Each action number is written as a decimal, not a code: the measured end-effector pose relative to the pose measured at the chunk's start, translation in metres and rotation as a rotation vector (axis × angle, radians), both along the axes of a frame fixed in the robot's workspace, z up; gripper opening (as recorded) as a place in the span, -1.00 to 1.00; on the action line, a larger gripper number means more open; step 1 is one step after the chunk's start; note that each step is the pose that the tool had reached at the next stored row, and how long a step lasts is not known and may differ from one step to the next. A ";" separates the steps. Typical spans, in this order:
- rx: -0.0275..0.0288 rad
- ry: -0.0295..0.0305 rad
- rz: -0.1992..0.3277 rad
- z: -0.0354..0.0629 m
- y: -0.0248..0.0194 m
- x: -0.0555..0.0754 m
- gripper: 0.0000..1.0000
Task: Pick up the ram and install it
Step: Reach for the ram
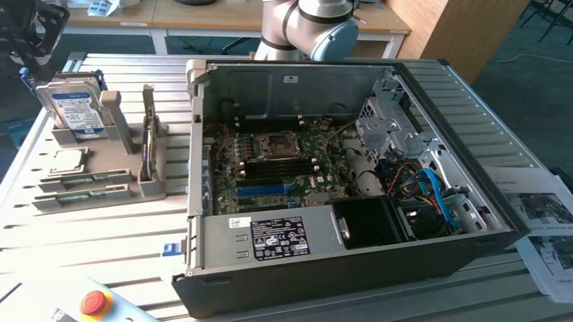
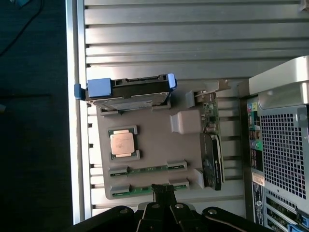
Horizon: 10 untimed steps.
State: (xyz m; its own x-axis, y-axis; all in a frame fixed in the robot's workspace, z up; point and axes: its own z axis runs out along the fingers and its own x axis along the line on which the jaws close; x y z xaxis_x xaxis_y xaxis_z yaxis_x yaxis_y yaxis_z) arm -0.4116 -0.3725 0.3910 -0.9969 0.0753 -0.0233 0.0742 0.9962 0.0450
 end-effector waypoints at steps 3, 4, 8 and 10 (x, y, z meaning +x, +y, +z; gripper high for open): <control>0.0001 0.0000 0.000 -0.0002 0.0011 -0.001 -0.80; 0.0000 0.0000 0.000 -0.0001 0.0011 -0.001 -0.80; 0.0000 0.0000 0.000 -0.0002 0.0011 0.000 -0.80; 0.0001 -0.0002 0.000 -0.0005 0.0014 0.000 -0.80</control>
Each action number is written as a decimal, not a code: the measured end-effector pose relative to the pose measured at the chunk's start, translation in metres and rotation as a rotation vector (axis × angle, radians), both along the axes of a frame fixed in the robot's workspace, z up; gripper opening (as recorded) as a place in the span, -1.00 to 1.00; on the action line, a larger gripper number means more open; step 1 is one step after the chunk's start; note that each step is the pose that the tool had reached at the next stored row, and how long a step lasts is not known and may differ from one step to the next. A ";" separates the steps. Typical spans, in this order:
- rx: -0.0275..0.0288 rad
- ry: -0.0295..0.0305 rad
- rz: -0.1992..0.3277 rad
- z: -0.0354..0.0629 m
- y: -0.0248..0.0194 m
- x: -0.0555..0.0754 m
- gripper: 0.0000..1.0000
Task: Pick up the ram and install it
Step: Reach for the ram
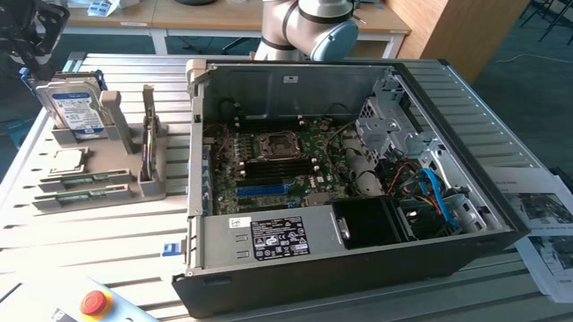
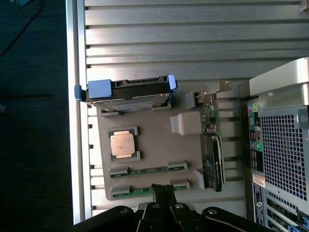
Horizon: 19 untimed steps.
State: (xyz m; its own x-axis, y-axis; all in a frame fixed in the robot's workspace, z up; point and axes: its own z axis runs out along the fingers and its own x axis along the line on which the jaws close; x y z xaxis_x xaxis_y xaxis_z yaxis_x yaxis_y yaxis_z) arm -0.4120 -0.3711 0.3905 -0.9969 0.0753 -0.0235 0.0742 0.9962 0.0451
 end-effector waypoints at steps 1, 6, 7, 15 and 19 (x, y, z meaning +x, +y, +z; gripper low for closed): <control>0.0000 0.0000 0.000 -0.0002 0.0002 0.000 -0.80; -0.0001 0.0003 0.000 -0.0009 0.0018 0.000 -0.80; -0.0001 0.0002 0.000 -0.0011 0.0021 0.000 -0.80; -0.0001 0.0002 0.000 -0.0017 0.0032 0.000 -0.80; -0.0001 0.0003 0.000 -0.0024 0.0051 0.000 -0.80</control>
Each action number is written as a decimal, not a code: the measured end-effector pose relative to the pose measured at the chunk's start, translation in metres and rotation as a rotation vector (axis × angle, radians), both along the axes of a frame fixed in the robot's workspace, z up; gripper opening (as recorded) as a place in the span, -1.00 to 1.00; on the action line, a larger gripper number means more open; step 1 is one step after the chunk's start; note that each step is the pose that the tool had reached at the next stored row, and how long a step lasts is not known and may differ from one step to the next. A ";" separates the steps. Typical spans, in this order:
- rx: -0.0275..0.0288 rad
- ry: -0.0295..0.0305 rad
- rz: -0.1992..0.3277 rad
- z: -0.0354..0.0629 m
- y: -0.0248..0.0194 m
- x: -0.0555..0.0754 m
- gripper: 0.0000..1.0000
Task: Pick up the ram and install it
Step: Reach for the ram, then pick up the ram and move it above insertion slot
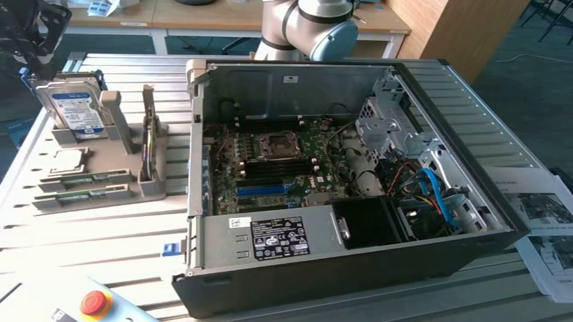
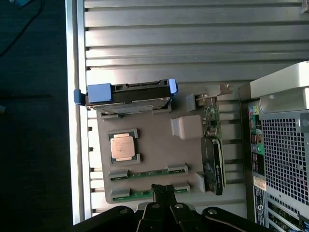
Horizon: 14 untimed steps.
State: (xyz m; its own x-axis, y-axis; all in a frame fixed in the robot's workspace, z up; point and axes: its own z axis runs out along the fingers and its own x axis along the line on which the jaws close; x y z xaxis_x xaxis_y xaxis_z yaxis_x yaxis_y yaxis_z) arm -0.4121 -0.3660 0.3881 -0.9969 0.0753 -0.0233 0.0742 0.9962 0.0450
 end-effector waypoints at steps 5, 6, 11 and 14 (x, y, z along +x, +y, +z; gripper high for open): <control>0.0000 -0.0001 0.000 -0.0007 0.0022 0.000 -0.80; 0.0001 -0.0001 0.000 -0.0008 0.0025 0.000 -0.80; 0.0000 0.0000 0.000 -0.0008 0.0026 0.000 -0.80; 0.0000 0.0000 0.000 -0.0008 0.0026 0.000 -0.80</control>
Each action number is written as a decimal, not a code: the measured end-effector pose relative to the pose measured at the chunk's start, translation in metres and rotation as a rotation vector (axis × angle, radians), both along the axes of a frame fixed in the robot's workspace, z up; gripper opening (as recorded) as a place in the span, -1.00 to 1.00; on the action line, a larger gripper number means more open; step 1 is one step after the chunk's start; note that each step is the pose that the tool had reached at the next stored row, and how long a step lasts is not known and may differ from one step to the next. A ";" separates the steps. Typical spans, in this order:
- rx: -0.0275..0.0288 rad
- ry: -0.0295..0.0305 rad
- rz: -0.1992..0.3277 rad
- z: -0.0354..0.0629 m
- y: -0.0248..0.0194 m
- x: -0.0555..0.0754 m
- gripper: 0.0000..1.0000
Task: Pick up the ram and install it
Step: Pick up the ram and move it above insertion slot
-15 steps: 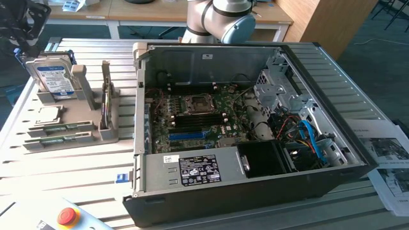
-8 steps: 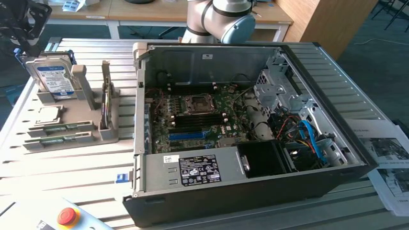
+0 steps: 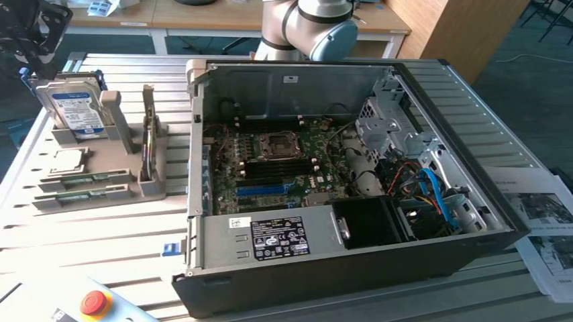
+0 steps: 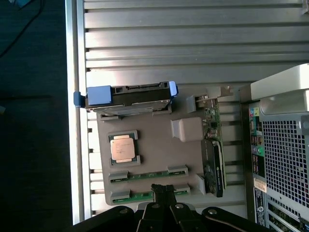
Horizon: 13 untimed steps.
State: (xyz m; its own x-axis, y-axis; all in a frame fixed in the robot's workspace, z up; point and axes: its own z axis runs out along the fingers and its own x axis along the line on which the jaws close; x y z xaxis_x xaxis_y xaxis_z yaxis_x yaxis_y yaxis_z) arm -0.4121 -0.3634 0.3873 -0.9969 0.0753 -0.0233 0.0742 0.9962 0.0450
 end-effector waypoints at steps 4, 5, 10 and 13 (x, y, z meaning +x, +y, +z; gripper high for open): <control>0.0000 0.0000 0.000 0.0000 0.0000 0.000 -0.80; 0.0000 0.0000 0.000 0.0000 0.0000 0.000 -0.80; 0.0000 0.0001 0.022 0.0000 0.0000 0.000 -0.80; 0.0000 -0.0001 0.059 -0.0001 0.0000 0.000 -0.80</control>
